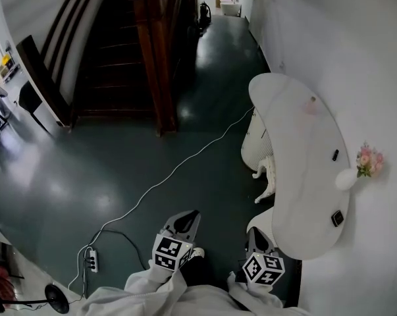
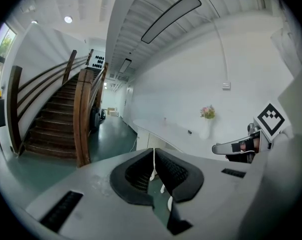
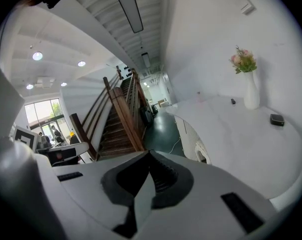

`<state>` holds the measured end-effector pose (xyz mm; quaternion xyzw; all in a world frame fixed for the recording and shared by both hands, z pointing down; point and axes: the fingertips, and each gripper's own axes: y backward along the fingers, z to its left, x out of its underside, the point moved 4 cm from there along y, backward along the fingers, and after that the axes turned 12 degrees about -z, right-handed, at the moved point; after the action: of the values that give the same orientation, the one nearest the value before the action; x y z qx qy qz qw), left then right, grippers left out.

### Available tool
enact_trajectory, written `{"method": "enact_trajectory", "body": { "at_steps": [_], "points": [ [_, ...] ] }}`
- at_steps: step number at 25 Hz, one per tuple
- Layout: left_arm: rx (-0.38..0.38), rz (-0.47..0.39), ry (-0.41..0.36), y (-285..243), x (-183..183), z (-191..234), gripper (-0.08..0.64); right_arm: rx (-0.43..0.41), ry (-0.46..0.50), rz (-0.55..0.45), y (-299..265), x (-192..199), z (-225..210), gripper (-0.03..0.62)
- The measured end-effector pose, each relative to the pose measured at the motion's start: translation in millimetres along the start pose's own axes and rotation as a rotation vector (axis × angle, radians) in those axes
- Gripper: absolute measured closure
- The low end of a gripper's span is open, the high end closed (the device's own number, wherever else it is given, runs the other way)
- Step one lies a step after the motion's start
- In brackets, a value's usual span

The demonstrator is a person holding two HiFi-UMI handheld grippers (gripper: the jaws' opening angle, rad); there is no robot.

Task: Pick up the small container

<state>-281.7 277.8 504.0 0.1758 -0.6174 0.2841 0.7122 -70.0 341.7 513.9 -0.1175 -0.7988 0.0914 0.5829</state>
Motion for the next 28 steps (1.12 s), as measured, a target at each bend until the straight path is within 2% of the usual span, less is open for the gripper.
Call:
{"method": "enact_trajectory", "body": {
  "at_steps": [9, 18, 28],
  "points": [
    [0.011, -0.015, -0.005, -14, -6, 34, 0.538, 0.039, -0.016, -0.042, -29, -2, 8, 0.543],
    [0.001, 0.017, 0.020, -8, 6, 46, 0.538, 0.066, -0.018, -0.018, -40, 2, 5, 0.543],
    [-0.064, 0.020, 0.006, -22, 6, 76, 0.538, 0.016, 0.008, 0.023, -81, -5, 10, 0.543]
  ]
}}
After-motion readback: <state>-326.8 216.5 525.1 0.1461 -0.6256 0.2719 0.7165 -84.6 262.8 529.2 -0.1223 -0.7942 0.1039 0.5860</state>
